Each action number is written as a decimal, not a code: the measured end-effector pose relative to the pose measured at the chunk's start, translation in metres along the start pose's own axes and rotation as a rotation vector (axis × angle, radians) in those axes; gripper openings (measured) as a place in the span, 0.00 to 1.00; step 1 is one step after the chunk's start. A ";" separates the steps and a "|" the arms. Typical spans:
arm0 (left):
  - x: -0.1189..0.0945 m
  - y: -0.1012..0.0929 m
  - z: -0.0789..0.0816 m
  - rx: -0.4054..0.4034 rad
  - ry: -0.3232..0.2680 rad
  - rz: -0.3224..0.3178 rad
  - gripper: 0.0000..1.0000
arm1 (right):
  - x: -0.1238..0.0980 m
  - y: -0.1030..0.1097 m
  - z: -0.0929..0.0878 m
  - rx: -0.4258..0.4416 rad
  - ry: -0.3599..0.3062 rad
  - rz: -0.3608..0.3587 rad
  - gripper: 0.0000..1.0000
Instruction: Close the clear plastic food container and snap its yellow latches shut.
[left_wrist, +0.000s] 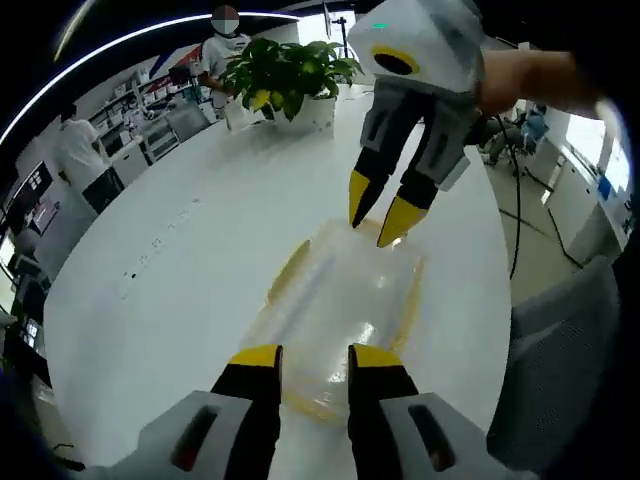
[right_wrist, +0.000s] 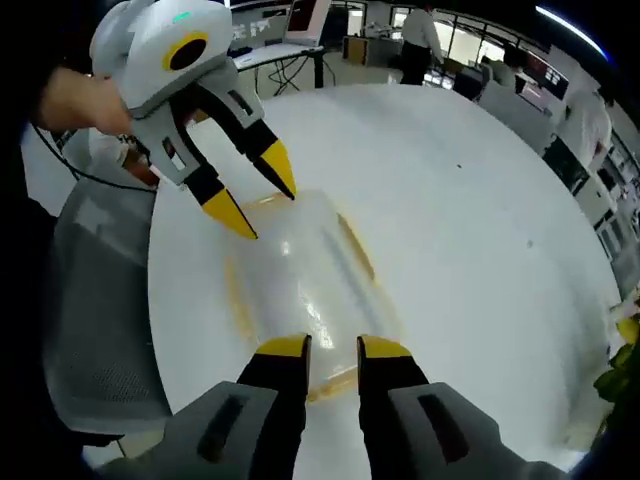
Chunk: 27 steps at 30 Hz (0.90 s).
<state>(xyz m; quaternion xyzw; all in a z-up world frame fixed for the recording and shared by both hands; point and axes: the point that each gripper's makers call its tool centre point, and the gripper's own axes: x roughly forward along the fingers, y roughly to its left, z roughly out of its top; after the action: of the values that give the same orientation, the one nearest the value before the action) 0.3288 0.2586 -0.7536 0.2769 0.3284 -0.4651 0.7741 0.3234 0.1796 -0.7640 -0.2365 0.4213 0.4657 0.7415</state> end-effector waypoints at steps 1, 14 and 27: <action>0.002 -0.001 0.002 0.025 0.003 -0.005 0.16 | 0.001 -0.001 0.000 0.006 0.003 0.000 0.17; 0.014 -0.016 0.015 0.012 -0.041 -0.059 0.19 | 0.013 0.007 0.024 -0.026 -0.022 0.040 0.21; 0.012 -0.017 0.015 0.019 -0.051 -0.066 0.19 | 0.022 0.013 0.038 -0.084 -0.017 0.042 0.26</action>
<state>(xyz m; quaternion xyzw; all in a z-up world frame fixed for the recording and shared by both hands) 0.3213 0.2338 -0.7553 0.2612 0.3130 -0.5006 0.7637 0.3317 0.2246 -0.7621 -0.2547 0.3997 0.5004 0.7246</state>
